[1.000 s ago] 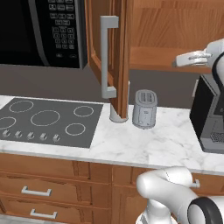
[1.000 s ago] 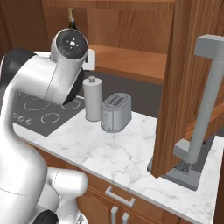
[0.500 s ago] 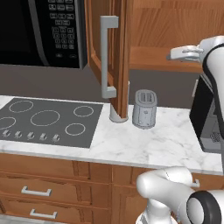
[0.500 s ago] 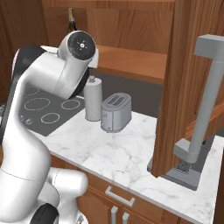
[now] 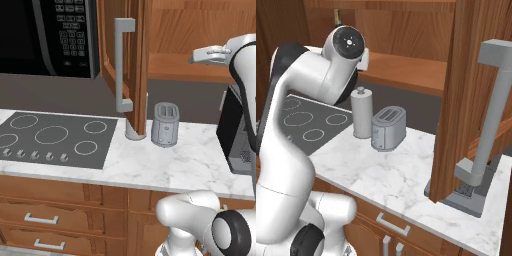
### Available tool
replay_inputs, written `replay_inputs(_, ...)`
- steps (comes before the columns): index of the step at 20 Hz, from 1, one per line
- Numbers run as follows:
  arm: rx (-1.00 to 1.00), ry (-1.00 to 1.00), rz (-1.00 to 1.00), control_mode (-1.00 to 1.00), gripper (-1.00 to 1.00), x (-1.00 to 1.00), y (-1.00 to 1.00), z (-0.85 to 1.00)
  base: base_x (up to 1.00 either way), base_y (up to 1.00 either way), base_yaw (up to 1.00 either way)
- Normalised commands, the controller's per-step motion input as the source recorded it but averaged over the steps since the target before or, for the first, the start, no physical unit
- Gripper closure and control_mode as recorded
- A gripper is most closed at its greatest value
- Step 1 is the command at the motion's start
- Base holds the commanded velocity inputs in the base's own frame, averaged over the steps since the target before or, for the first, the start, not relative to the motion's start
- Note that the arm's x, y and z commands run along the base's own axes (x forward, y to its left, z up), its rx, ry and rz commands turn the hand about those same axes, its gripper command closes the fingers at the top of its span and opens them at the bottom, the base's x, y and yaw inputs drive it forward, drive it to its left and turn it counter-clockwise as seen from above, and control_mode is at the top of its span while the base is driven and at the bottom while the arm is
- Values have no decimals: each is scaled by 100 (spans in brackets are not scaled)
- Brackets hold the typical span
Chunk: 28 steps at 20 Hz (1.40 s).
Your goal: Get the candle and the wine from the cabinet and move them to the dining counter.
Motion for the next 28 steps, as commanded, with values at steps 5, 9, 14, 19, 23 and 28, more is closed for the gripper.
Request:
replay_inputs(5, -7, -10, 5, -100, -100, 24, 3, 0, 0, 0, 0)
replay_inputs(9, -9, -21, 12, -100, -100, 25, 5, 0, 0, 0, 0)
replay_inputs(14, -10, -18, 11, -100, -100, 17, 20, 0, 0, 0, 0)
replay_inputs(19, 0, -3, 7, -100, -100, 20, 26, 0, 0, 0, 0)
replay_inputs(23, 0, 4, 2, -100, -100, 24, 26, 0, 0, 0, 0)
replay_inputs(28, 1, 11, 0, -100, -100, 13, 23, 3, 0, 0, 0)
